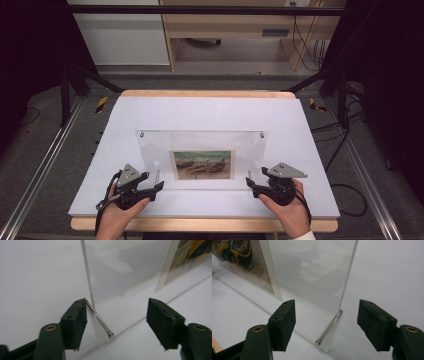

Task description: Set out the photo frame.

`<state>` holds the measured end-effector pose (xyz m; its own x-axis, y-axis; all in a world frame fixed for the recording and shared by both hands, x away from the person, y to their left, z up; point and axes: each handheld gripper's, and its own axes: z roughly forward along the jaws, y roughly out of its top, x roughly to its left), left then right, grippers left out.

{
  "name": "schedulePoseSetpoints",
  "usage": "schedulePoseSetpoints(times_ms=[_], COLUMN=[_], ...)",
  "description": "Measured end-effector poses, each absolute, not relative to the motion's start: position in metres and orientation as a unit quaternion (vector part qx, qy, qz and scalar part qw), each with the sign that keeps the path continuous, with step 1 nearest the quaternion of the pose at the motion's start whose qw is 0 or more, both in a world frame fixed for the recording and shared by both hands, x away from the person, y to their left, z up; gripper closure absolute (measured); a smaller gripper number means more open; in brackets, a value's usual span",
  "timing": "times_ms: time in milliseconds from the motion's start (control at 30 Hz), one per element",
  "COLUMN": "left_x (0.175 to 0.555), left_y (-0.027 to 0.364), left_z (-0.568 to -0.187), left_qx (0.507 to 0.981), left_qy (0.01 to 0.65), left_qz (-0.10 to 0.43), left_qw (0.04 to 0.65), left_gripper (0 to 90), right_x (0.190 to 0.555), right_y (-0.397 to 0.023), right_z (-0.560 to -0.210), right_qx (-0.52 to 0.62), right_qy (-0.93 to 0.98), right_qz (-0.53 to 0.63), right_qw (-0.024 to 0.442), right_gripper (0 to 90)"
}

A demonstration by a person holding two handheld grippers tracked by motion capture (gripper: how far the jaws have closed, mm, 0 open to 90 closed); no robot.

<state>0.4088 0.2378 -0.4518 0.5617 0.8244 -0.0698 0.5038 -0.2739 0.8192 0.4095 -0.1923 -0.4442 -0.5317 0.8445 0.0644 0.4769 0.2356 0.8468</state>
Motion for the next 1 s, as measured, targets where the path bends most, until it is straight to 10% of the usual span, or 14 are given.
schedulePoseSetpoints(times_ms=[1000], left_x=[0.415], left_y=[0.286], left_z=[-0.445], left_qx=[0.729], left_qy=[0.466], left_qz=[0.226], left_qw=[0.447], left_gripper=[9.0], right_x=[0.408], right_y=[-0.244], right_z=[-0.435], right_qx=[0.473], right_qy=[0.715], right_qz=[0.437], right_qw=[0.27], right_gripper=[15.2])
